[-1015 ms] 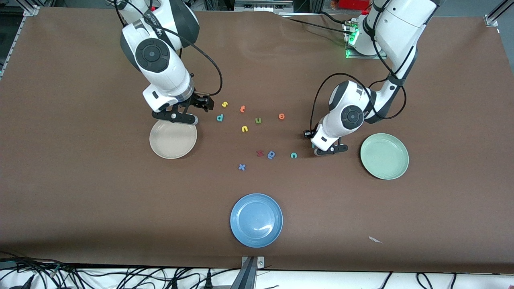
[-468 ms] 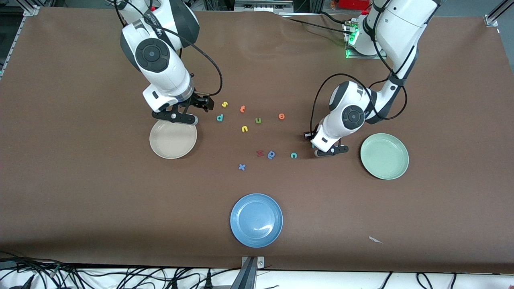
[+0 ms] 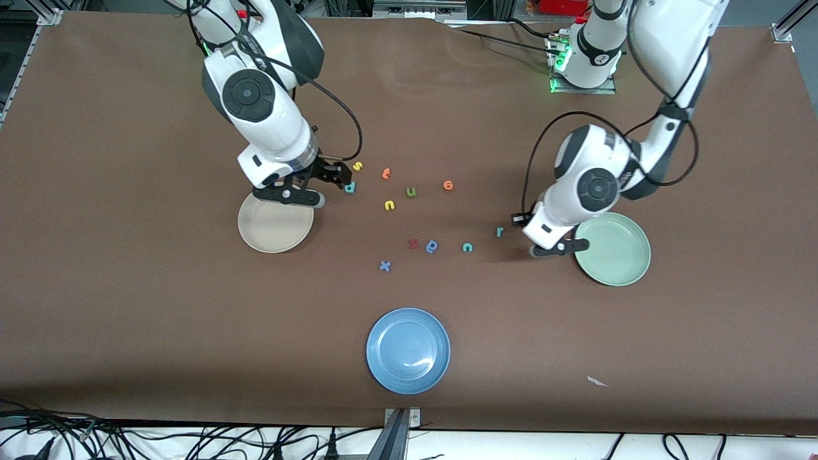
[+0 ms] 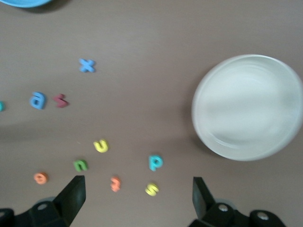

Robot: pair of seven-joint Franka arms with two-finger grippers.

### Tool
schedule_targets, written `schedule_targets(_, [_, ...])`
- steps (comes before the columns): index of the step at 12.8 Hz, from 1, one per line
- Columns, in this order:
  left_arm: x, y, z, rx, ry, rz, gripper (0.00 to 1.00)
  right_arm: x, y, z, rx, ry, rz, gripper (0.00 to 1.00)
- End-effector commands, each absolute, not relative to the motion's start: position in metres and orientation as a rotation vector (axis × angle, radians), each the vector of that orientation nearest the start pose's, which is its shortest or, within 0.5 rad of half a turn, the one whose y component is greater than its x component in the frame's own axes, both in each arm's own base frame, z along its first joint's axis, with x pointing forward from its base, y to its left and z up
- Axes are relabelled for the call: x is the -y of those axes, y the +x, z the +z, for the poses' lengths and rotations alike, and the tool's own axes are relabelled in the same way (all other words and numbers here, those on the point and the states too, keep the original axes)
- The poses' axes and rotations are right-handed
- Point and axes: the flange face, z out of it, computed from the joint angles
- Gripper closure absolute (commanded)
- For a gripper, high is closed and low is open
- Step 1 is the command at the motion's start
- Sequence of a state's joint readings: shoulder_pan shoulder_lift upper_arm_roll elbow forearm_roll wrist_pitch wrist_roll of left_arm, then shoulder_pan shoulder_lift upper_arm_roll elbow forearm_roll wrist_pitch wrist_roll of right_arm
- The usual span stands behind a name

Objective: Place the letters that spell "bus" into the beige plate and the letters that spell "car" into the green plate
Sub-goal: 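Lower and grasp the yellow letter with the left gripper, then drop the yellow letter on the green plate while the right gripper lowers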

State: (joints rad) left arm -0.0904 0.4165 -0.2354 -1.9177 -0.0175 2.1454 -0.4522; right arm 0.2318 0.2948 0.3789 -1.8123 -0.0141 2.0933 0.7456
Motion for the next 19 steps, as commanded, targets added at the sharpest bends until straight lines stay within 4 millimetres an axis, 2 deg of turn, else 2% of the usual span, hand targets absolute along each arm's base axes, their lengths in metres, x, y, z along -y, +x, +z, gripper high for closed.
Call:
schedule_targets(1, [0.126,0.597,0.285,0.142,-3.162,0.329,0.84,-0.362,0.523,0.356,-0.220,-3.014,0.076,0.00])
schedule_targets(3, [0.079,0.605,0.283,0.088,-3.176,0.325,0.84,-0.370,0.511,0.324,-0.173,-2.991,0.047,0.00])
schedule_targets(5, [0.042,0.608,0.267,-0.013,-3.114,0.329,0.84,-0.360,0.485,0.288,-0.119,-2.972,-0.017,0.00])
schedule_targets(6, [0.028,0.610,0.257,-0.026,-3.086,0.333,0.84,-0.357,0.475,0.280,-0.069,-2.986,-0.009,0.00])
schedule_targets(7, [0.019,0.616,0.250,-0.043,-3.078,0.331,0.83,-0.354,0.464,0.274,-0.053,-3.007,0.006,0.00])
schedule_targets(9, [0.017,0.618,0.239,-0.047,-3.083,0.351,0.74,-0.342,0.458,0.259,-0.053,-3.046,-0.006,0.00])
schedule_targets(11, [0.017,0.619,0.239,-0.046,-3.084,0.346,0.51,-0.341,0.453,0.240,-0.052,-3.052,0.017,0.00])
schedule_targets(12, [0.017,0.620,0.240,-0.045,-3.085,0.344,0.36,-0.340,0.452,0.231,-0.062,-3.047,0.021,0.00])
schedule_targets(13, [0.019,0.622,0.246,-0.043,-3.091,0.326,0.22,-0.341,0.450,0.217,-0.065,-3.042,0.026,0.00])
schedule_targets(14, [0.025,0.631,0.258,-0.040,-3.104,0.285,0.15,-0.345,0.446,0.205,-0.062,-3.029,0.021,0.00])
schedule_targets(15, [0.034,0.636,0.267,-0.021,-3.109,0.258,0.15,-0.348,0.437,0.196,-0.051,-3.022,0.009,0.00])
schedule_targets(16, [0.057,0.636,0.272,0.007,-3.132,0.253,0.15,-0.344,0.434,0.190,-0.048,-3.030,-0.007,0.00])
schedule_targets(18, [0.088,0.632,0.277,0.106,-3.157,0.259,0.15,-0.342,0.432,0.186,-0.049,-3.034,-0.003,0.00])
schedule_targets(19, [0.110,0.628,0.279,0.152,-3.168,0.265,0.16,-0.344,0.430,0.184,-0.045,-3.035,0.002,0.00])
